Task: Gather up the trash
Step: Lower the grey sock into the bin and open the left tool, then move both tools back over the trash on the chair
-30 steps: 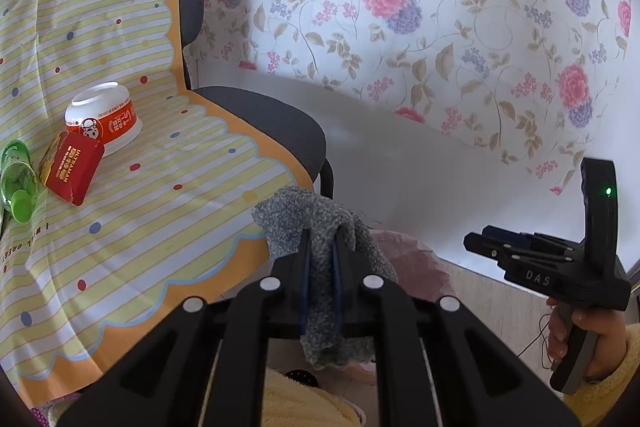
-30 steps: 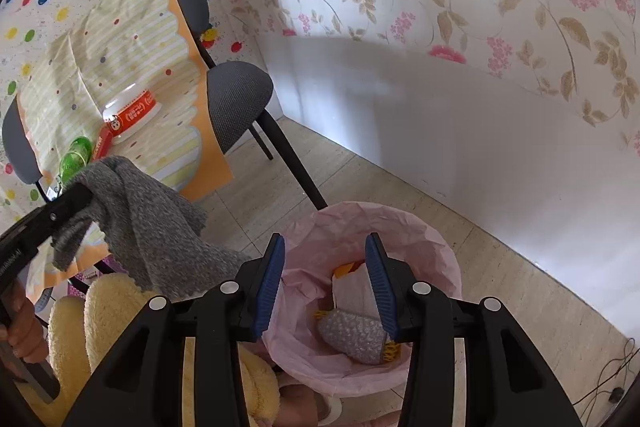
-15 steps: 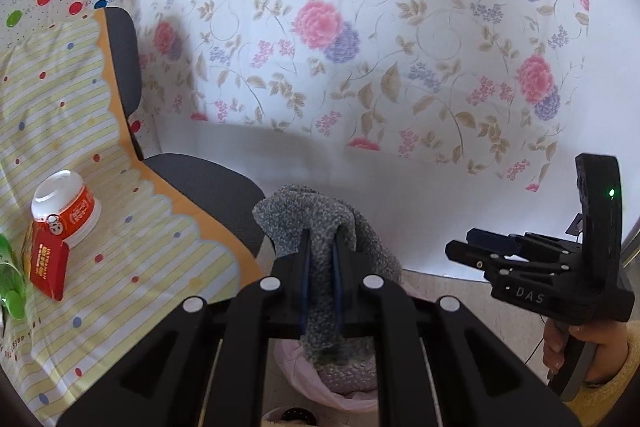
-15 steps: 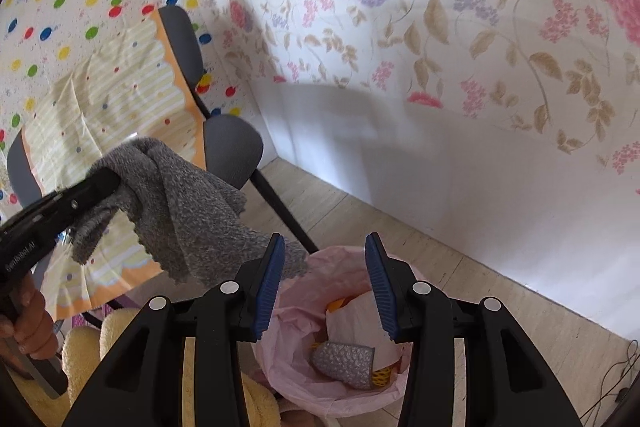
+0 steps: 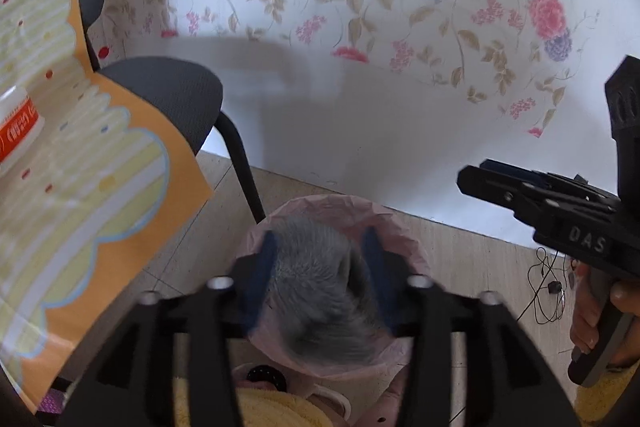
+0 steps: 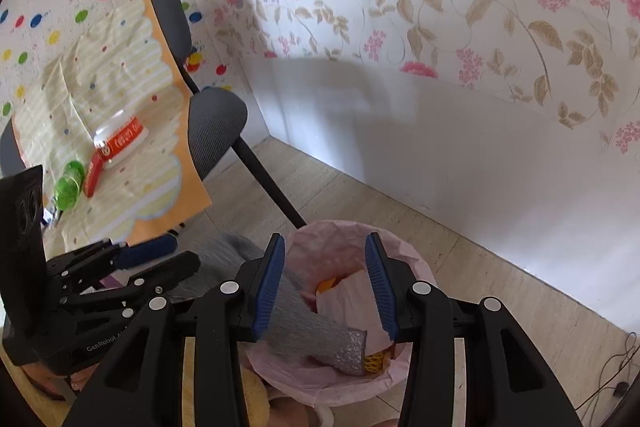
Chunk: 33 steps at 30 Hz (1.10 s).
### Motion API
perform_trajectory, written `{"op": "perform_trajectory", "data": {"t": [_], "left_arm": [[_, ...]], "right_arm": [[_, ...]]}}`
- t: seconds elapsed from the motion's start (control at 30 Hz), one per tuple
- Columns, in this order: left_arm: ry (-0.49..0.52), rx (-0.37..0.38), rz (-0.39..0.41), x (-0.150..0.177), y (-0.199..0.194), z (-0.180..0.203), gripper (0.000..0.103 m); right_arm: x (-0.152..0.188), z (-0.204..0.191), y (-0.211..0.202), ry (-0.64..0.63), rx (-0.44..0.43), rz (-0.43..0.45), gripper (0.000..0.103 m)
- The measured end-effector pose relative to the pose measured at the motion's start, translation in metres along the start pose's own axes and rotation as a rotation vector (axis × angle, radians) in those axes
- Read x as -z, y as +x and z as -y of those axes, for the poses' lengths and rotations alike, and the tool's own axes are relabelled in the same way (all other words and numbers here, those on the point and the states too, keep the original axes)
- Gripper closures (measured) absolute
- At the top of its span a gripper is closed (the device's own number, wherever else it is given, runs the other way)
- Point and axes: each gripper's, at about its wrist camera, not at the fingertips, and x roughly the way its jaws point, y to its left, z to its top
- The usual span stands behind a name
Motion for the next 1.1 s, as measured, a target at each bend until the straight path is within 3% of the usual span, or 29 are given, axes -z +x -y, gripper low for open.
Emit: {"op": "perform_trajectory", "data": {"t": [0.3, 0.57, 0.83, 1.1], "left_arm": [[-0.07, -0.045, 0.01, 0.004, -0.005, -0.027, 0.048], [-0.13, -0.108, 0.055, 0.003, -0.046, -0.056, 0.048], [-0.258, -0.283, 0.152, 0.016, -0.129, -0.114, 0.047], [-0.409, -0.529, 0.229, 0.045, -0.209, -0.18, 0.041]], "right_arm": [[0.01, -0.007, 0.011, -0.018, -0.003, -0.041, 0.059], [0.0, -0.036, 0.01, -0.061, -0.05, -0.031, 0.059], [-0.032, -0.119, 0.011, -0.21, -0.2, -0.004, 0.059], [-0.054, -0.223, 0.013, -0.393, -0.364, 0.004, 0.058]]}}
